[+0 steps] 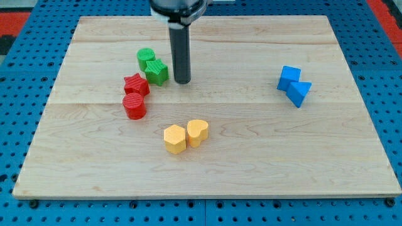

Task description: Move the green blocks towards the top side

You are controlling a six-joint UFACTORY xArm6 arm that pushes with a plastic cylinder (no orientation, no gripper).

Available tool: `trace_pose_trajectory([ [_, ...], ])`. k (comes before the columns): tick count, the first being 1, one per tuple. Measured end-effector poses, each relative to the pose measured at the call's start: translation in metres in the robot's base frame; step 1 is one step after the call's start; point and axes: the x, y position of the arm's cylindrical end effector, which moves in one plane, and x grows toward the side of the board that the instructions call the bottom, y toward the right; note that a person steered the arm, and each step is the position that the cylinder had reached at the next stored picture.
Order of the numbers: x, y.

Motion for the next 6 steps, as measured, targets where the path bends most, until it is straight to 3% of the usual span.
trace_pose_trajectory([
  [2,-0.022,-0.048],
  [4,-0.065,-0.041],
  [5,-0.043,0.042],
  [6,0.054,0.093],
])
